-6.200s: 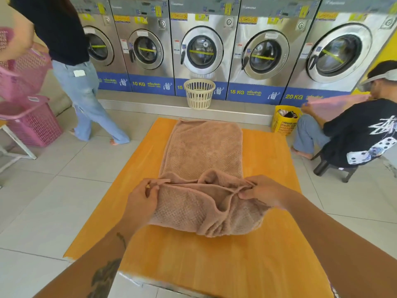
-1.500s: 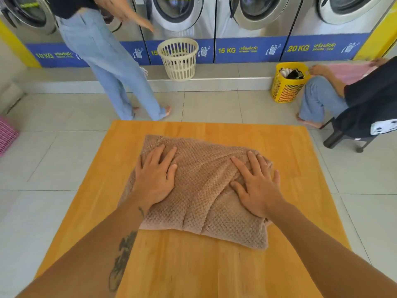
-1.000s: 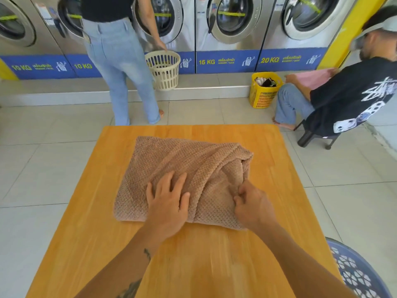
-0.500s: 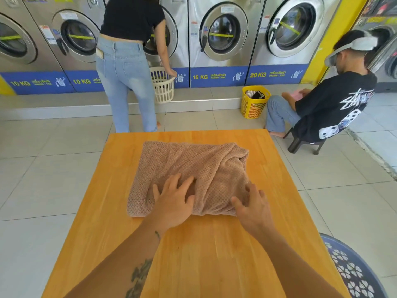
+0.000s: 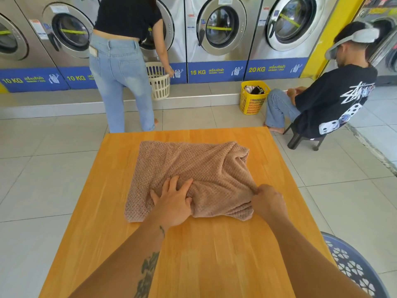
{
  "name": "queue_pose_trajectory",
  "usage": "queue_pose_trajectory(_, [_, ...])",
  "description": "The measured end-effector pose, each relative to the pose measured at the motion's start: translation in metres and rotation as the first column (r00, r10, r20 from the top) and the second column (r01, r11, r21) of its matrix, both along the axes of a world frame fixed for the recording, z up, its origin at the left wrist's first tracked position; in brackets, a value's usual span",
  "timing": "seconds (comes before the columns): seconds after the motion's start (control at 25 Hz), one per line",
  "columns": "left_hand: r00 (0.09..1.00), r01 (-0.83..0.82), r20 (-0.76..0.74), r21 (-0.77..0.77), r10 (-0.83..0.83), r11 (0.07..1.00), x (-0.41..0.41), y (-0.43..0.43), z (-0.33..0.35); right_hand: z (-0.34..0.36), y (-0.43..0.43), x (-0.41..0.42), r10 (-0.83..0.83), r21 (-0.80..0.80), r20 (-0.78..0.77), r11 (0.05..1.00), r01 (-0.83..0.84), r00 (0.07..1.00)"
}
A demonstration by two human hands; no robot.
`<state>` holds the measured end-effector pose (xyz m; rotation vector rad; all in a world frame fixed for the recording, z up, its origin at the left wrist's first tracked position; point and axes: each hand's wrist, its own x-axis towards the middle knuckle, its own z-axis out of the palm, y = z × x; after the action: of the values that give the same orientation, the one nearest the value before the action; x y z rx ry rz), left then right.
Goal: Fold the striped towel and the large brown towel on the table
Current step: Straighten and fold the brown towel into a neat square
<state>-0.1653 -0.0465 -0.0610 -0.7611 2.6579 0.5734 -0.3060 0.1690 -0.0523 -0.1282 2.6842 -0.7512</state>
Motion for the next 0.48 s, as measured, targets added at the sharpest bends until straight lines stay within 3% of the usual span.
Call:
queue_pose_trajectory(0.12, [0.977,-0.049,-0.212,-0.089,0.03,0.995,-0.01,0.003,0.008,0.023,-0.033,-0.019,0.031,-0.145,-0.131,0.988,-0.05,0.991])
queue_pose_trajectory(0.2, [0.913,-0.082,-0.408,-0.152,0.013,0.985,-0.025,0.006,0.014,0.035,-0.057,-0.031,0.078,-0.25,-0.056,0.964,-0.089,0.995])
queue_pose_trajectory(0.24, [0.901,-0.092,-0.434,-0.15,0.018,0.984,-0.033,0.005,0.016,0.037,-0.066,-0.039,0.107,-0.252,-0.015,0.962,-0.107,0.994])
queue_pose_trajectory(0.32, [0.951,-0.092,-0.307,-0.133,0.047,0.987,-0.045,-0.003,0.011,0.034,-0.071,-0.057,0.091,-0.213,-0.017,0.973,-0.093,0.996])
queue_pose_trajectory(0.4, [0.995,-0.051,-0.093,-0.15,0.037,0.987,-0.046,-0.018,-0.001,0.03,-0.052,-0.075,-0.034,-0.186,0.017,0.982,0.037,0.999])
queue_pose_trajectory(0.48, [0.998,-0.036,-0.05,-0.138,0.029,0.99,-0.04,-0.031,-0.013,0.026,-0.022,-0.084,-0.109,-0.034,0.076,0.993,0.112,0.991])
